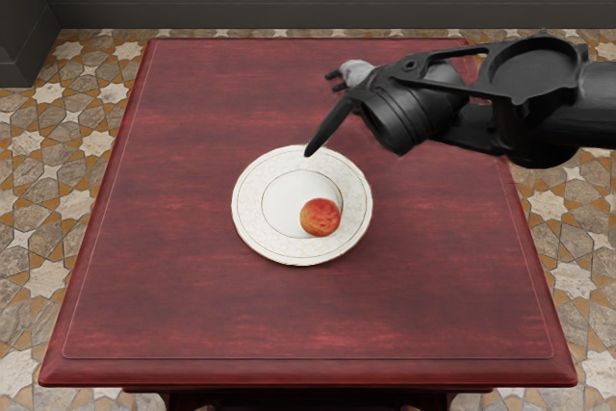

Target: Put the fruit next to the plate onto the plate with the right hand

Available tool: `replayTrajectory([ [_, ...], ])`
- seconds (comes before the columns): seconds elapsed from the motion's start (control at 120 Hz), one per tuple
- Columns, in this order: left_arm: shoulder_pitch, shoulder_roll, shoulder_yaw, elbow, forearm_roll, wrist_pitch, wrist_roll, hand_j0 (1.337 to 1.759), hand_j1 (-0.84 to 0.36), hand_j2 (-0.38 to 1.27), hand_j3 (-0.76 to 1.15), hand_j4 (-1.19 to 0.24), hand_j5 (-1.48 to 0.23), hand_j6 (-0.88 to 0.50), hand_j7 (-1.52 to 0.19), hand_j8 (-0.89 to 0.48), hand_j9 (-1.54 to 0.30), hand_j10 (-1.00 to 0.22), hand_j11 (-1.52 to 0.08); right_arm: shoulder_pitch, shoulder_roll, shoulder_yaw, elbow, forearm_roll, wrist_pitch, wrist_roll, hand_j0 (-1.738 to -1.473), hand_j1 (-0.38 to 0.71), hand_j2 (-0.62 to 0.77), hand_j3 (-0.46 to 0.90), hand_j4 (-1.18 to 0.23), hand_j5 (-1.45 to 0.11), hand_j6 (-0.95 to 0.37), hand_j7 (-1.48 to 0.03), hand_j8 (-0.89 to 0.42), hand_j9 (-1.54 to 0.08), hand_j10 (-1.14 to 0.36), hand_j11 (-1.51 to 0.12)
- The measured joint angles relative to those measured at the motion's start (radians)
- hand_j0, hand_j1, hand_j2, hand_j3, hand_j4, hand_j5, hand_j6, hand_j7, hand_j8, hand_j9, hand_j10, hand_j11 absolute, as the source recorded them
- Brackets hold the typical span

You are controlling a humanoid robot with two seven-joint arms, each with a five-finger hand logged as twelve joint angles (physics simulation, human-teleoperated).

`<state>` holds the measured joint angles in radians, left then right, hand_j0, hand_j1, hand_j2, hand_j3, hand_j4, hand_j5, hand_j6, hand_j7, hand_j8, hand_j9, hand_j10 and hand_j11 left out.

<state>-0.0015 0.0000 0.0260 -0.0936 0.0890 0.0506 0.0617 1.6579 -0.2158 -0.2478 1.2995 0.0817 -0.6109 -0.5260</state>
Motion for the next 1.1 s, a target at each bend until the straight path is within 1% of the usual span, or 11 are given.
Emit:
replayTrajectory([
  [0.042,0.0,0.0,0.0,0.0,0.0,0.0,0.0,1.658,0.06,0.05,0.0,-0.25,-0.32,-0.25,-0.32,-0.25,-0.32,-0.25,-0.32,0.002,-0.049,0.005,0.0,-0.005,0.02,0.021,-1.658,-0.22,-0.01,0.0,-0.11,-0.15,-0.11,-0.14,-0.11,-0.15,-0.11,-0.15],
  [0.1,0.0,0.0,0.0,0.0,0.0,0.0,0.0,1.658,0.06,0.05,0.0,-0.25,-0.32,-0.25,-0.32,-0.25,-0.32,-0.25,-0.32,0.004,-0.13,0.01,-0.001,-0.009,0.1,0.072,-1.658,-0.24,-0.01,0.0,-0.1,-0.13,-0.1,-0.13,-0.09,-0.13,-0.09,-0.13],
  [0.267,0.0,0.0,0.0,0.0,0.0,0.0,0.0,1.658,0.06,0.05,0.0,-0.25,-0.32,-0.25,-0.32,-0.25,-0.32,-0.25,-0.32,-0.008,-0.328,0.014,-0.017,-0.005,0.523,0.271,-1.658,-0.26,-0.01,0.0,-0.07,-0.1,-0.07,-0.1,-0.07,-0.1,-0.07,-0.1],
  [0.358,0.0,0.0,0.0,0.0,0.0,0.0,0.0,1.658,0.06,0.05,0.0,-0.25,-0.32,-0.25,-0.32,-0.25,-0.32,-0.25,-0.32,-0.048,-0.385,0.012,-0.023,-0.008,0.749,0.357,-1.658,-0.27,-0.01,0.0,-0.07,-0.09,-0.07,-0.09,-0.07,-0.09,-0.07,-0.09],
  [0.492,0.0,0.0,0.0,0.0,0.0,0.0,0.0,1.658,0.06,0.05,0.0,-0.25,-0.32,-0.25,-0.32,-0.25,-0.32,-0.25,-0.32,-0.108,-0.438,0.009,-0.021,-0.014,1.048,0.464,-1.658,-0.28,-0.01,0.0,-0.06,-0.08,-0.06,-0.08,-0.06,-0.08,-0.06,-0.08],
  [0.558,0.0,0.0,0.0,0.0,0.0,0.0,0.0,1.658,0.06,0.05,0.0,-0.25,-0.32,-0.25,-0.32,-0.25,-0.32,-0.25,-0.32,-0.143,-0.47,0.01,-0.021,-0.026,1.13,0.52,-1.658,-0.28,-0.01,0.0,-0.06,-0.08,-0.06,-0.08,-0.06,-0.08,-0.06,-0.08],
  [0.65,0.0,0.0,0.0,0.0,0.0,0.0,0.0,1.658,0.06,0.05,0.0,-0.25,-0.32,-0.25,-0.32,-0.25,-0.32,-0.25,-0.32,-0.192,-0.524,0.012,-0.022,-0.039,1.184,0.597,-1.658,-0.28,-0.01,0.0,-0.06,-0.07,-0.06,-0.07,-0.06,-0.07,-0.06,-0.07],
  [0.758,0.0,0.0,0.0,0.0,0.0,0.0,0.0,1.658,0.06,0.05,0.0,-0.25,-0.32,-0.25,-0.32,-0.25,-0.32,-0.25,-0.32,-0.253,-0.576,0.014,-0.025,-0.046,1.208,0.653,-1.658,-0.28,-0.01,0.0,-0.06,-0.07,-0.06,-0.07,-0.06,-0.07,-0.06,-0.07],
  [0.85,0.0,0.0,0.0,0.0,0.0,0.0,0.0,1.658,0.06,0.05,0.0,-0.25,-0.32,-0.25,-0.32,-0.25,-0.32,-0.25,-0.32,-0.319,-0.618,0.035,-0.031,-0.049,1.216,0.687,-1.658,-0.28,-0.01,0.0,-0.05,-0.07,-0.05,-0.07,-0.05,-0.07,-0.05,-0.07],
  [1.0,0.0,0.0,0.0,0.0,0.0,0.0,0.0,1.658,0.06,0.05,0.0,-0.25,-0.32,-0.25,-0.32,-0.25,-0.32,-0.25,-0.32,-0.478,-0.644,0.158,-0.064,-0.079,1.22,0.7,-1.658,-0.29,-0.01,0.0,-0.05,-0.07,-0.05,-0.07,-0.05,-0.07,-0.05,-0.07],
  [1.1,0.0,0.0,0.0,0.0,0.0,0.0,0.0,1.658,0.06,0.05,0.0,-0.25,-0.32,-0.25,-0.32,-0.25,-0.32,-0.25,-0.32,-0.552,-0.653,0.199,-0.121,-0.086,1.221,0.701,-1.658,-0.29,-0.01,0.0,-0.05,-0.07,-0.05,-0.07,-0.05,-0.07,-0.05,-0.07],
])
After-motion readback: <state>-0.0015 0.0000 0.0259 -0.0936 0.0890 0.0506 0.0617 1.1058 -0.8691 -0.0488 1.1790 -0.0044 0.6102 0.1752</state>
